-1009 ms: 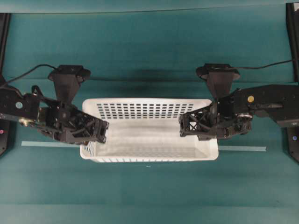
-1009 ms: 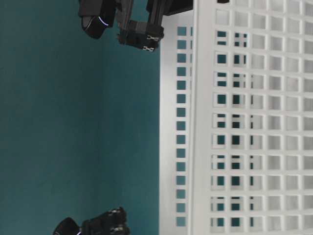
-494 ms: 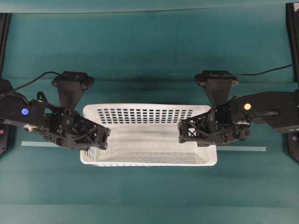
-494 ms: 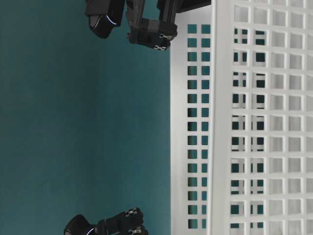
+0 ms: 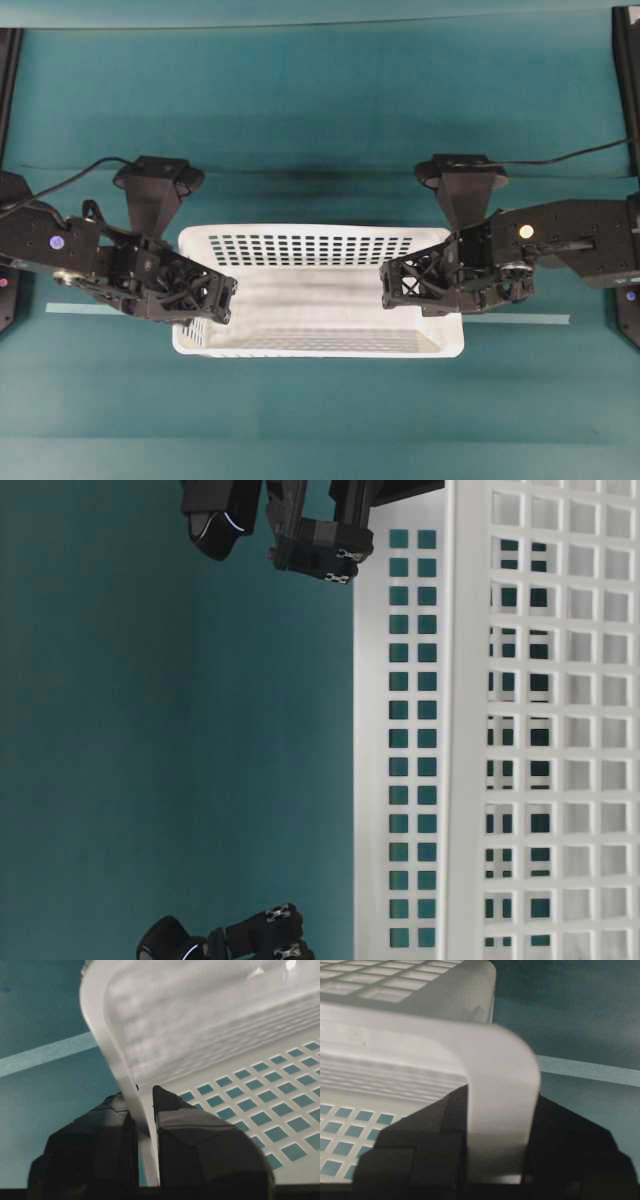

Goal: Lift the white basket with both hands.

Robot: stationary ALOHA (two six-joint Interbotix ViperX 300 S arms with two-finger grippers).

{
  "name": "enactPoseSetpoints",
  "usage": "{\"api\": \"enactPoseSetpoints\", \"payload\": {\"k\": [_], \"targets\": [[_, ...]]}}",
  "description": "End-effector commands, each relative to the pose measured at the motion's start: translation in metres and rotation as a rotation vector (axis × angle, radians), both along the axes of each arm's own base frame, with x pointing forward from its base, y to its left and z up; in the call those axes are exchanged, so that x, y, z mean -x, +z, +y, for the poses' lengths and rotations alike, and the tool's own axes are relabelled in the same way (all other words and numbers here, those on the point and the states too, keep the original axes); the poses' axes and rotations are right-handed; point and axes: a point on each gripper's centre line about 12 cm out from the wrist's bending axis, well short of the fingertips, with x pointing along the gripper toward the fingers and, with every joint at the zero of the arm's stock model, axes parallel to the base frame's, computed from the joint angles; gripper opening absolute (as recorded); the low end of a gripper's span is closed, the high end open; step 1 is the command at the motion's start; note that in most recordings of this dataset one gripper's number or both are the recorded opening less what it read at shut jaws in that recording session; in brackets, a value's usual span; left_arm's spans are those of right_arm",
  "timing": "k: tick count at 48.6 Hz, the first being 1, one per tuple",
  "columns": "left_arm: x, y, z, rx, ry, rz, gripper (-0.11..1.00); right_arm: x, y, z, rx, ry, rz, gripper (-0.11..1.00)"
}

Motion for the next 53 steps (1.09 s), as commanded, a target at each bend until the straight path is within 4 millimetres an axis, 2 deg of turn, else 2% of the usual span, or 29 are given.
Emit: {"api": "enactPoseSetpoints", "payload": {"k": [1, 14, 21, 26, 31, 36, 42, 44, 47, 50, 53], "targets": [[-0.003, 0.0, -0.003, -0.009, -0.029, -0.027, 0.01, -0.001, -0.003, 0.013, 0.011, 0.068, -0.005, 0.16], [-0.001, -0.011, -0.005, -0.009, -0.042, -0.056, 0.01, 0.002, -0.007, 0.014, 0.012, 0.071, 0.009, 0.16], [-0.002, -0.009, -0.005, -0.011, -0.05, -0.081, 0.02, 0.002, -0.007, 0.015, 0.01, 0.073, 0.006, 0.16], [-0.003, -0.009, -0.005, -0.015, -0.06, -0.09, 0.1, 0.002, -0.007, 0.016, 0.01, 0.073, 0.005, 0.16], [-0.003, -0.01, -0.005, -0.016, -0.063, -0.087, 0.27, 0.002, -0.007, 0.017, 0.007, 0.067, 0.007, 0.2], [-0.002, -0.01, -0.005, -0.016, -0.063, -0.087, 0.57, 0.002, -0.007, 0.016, 0.007, 0.063, 0.005, 0.35], [-0.001, -0.011, -0.005, -0.017, -0.064, -0.084, 0.86, 0.003, -0.007, 0.014, 0.009, 0.057, 0.007, 0.67], [0.0, -0.012, -0.005, -0.018, -0.066, -0.081, 0.89, 0.003, -0.007, 0.013, 0.01, 0.055, 0.007, 0.78], [0.001, -0.013, -0.004, -0.018, -0.066, -0.08, 0.88, 0.003, -0.007, 0.01, 0.017, 0.052, 0.005, 0.93], [0.001, -0.013, -0.004, -0.018, -0.066, -0.078, 0.87, 0.002, -0.007, 0.008, 0.026, 0.05, 0.002, 0.98], [0.001, -0.012, -0.004, -0.018, -0.066, -0.08, 0.88, 0.002, -0.006, 0.005, 0.028, 0.039, -0.001, 0.98]]}}
